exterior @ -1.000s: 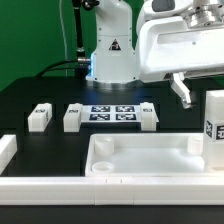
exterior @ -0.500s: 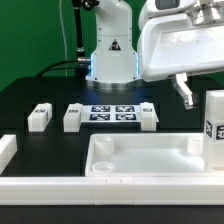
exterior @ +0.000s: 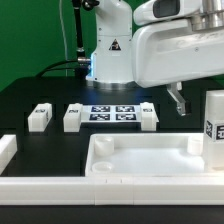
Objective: Assemble desk
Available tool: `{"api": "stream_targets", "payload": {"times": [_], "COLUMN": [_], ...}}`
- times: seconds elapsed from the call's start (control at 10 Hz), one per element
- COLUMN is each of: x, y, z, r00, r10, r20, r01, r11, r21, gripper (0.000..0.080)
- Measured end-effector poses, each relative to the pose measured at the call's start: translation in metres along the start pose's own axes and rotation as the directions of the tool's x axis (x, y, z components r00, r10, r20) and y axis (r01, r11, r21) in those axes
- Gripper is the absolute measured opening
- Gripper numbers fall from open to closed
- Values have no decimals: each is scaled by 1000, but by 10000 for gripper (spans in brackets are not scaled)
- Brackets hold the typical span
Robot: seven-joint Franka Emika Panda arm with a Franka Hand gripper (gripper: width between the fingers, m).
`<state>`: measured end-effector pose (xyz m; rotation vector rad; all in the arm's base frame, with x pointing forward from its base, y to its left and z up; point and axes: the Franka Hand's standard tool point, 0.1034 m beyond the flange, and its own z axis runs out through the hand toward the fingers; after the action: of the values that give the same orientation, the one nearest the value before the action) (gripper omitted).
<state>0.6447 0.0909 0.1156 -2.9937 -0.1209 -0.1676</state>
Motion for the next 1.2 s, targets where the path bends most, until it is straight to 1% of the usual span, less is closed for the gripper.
{"api": "stream_targets", "payload": {"times": [0.2, 0.3, 0.4, 0.5, 0.7, 0.8, 0.9, 1.0, 1.2], "x": [0, 0, 0, 0, 0, 2, 5, 5, 3], "y": [0, 0, 0, -1, -1, -1, -3, -2, -3], "z": [2, 2, 2, 1, 1, 1, 2, 2, 2], "r00": [1000, 1000, 1000, 993, 974, 947, 888, 818, 669], "r10": [18, 17, 20, 113, 227, 321, 458, 574, 743], "r20": [-11, -11, -11, -12, -13, -22, -29, -30, -18], "r01": [-18, -17, -20, -113, -227, -321, -458, -574, -743], "r11": [1000, 1000, 1000, 994, 974, 947, 889, 819, 669], "r21": [-1, -1, -1, 2, 3, 6, 14, 15, 16], "gripper": [649, 554, 373, 291, 291, 291, 291, 291, 291]}}
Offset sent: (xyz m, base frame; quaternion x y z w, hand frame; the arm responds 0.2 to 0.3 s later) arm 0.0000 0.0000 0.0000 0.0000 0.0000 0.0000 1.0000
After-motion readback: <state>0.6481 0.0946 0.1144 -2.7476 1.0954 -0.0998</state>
